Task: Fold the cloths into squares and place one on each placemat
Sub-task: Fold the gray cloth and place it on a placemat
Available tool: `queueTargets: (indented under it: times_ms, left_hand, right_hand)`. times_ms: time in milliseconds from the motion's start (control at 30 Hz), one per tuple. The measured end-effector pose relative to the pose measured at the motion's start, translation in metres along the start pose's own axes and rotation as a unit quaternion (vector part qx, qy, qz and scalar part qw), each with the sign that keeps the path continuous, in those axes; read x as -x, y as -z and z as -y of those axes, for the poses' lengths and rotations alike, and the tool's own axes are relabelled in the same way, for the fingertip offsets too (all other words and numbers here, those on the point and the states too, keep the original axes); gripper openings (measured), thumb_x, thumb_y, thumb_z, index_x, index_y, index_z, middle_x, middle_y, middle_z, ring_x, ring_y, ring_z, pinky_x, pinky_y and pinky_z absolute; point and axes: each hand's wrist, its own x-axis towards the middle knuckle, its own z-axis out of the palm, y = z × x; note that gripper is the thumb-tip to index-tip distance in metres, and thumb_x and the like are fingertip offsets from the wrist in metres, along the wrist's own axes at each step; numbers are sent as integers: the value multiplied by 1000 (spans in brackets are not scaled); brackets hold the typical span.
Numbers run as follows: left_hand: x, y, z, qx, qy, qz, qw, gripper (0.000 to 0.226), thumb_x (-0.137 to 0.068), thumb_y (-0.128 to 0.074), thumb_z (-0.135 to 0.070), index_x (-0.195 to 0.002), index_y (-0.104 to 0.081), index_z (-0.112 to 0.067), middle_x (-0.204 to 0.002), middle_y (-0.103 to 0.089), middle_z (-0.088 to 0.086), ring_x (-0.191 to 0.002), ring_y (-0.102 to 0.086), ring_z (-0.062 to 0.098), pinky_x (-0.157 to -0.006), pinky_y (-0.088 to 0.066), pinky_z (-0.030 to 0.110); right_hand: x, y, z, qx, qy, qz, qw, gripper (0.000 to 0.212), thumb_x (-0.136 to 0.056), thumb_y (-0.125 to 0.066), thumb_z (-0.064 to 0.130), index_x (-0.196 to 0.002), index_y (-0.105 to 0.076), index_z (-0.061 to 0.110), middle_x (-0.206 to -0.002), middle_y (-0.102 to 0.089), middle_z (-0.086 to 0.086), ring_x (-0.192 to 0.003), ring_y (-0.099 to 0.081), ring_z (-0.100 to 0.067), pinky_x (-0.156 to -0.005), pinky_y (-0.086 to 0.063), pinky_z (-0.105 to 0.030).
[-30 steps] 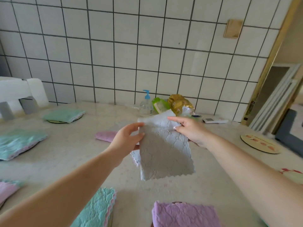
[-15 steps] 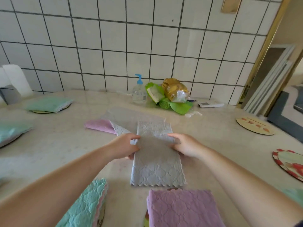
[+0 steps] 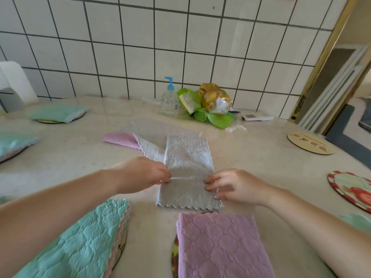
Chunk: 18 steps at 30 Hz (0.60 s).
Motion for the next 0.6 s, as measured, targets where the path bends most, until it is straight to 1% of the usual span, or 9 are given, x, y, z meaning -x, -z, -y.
queueTargets:
  times_ms: [67, 133, 200, 267, 367, 433, 500, 567, 600]
  left_hand:
    - [3, -4, 0, 9, 17, -23, 1000, 28, -79, -44, -32, -90, -70, -35, -92, -67, -21, -70, -64, 2, -54, -49, 14]
    - [3, -8, -4, 25, 43, -47, 998, 31, -80, -41, -34, -89, -71, -33, -91, -68, -19, -75, -64, 2, -57, -51, 14]
    - [1, -7, -8, 63, 78, -43, 994, 38, -82, -34, -39, -93, -70, -31, -93, -67, -14, -82, -65, 8, -66, -53, 20]
    - [-3, -5, -11, 96, 119, -30, 988, 46, -84, -28, -44, -101, -67, -29, -99, -65, -10, -91, -62, 12, -76, -48, 25]
    - [-5, -2, -12, 114, 165, -11, 980, 25, -94, -43, -28, -108, -63, -27, -105, -63, -11, -97, -58, 12, -81, -42, 24]
    - [-5, -2, -12, 145, 199, -14, 969, 19, -93, -46, -19, -103, -61, -24, -94, -62, -13, -87, -56, 13, -74, -42, 25]
    - [-9, -3, -10, 203, 239, -32, 949, 17, -91, -48, -14, -83, -56, -25, -74, -54, -13, -70, -51, 15, -61, -36, 24]
    - [-16, 0, -6, 256, 287, -51, 922, 28, -89, -49, -11, -68, -46, -29, -66, -51, -12, -63, -50, 14, -54, -33, 20]
    - [-21, 2, -4, 284, 307, -56, 907, 31, -88, -50, -11, -66, -47, -32, -66, -55, -13, -62, -54, 9, -53, -35, 16]
  right_hand:
    - [1, -3, -1, -34, -13, -7, 999, 28, -82, -68, 28, -110, -69, 26, -121, -56, 19, -116, -39, 11, -93, -24, 3]
    - [2, -6, 0, -50, -18, -25, 998, 25, -81, -70, 26, -106, -71, 24, -118, -57, 17, -111, -40, 14, -92, -25, 3]
    - [1, -9, 2, -58, -23, -42, 997, 20, -80, -70, 25, -100, -73, 22, -115, -64, 11, -107, -45, 11, -91, -28, 0]
    - [-3, -10, 5, -54, -29, -52, 997, 14, -80, -69, 22, -93, -74, 19, -110, -67, 6, -103, -49, 6, -89, -32, -4]
    - [-9, -10, 6, -49, -50, -47, 996, 8, -81, -68, 15, -87, -72, 17, -103, -66, 6, -98, -53, -2, -88, -35, -10]
    - [-11, -12, 2, -105, -95, -46, 989, 16, -82, -66, 8, -82, -69, 24, -94, -66, 10, -88, -56, 0, -85, -39, -13]
    - [-13, -10, 2, -207, -152, -49, 965, 29, -86, -59, 2, -77, -62, 30, -81, -63, 12, -73, -55, 3, -77, -41, -17]
    - [-15, -5, 3, -266, -171, -65, 947, 31, -88, -51, -4, -77, -57, 24, -74, -57, 9, -62, -49, 8, -68, -37, -11]
    - [-16, -3, 4, -286, -183, -77, 937, 28, -89, -49, -4, -79, -57, 21, -75, -56, 7, -63, -48, 8, -65, -35, -8]
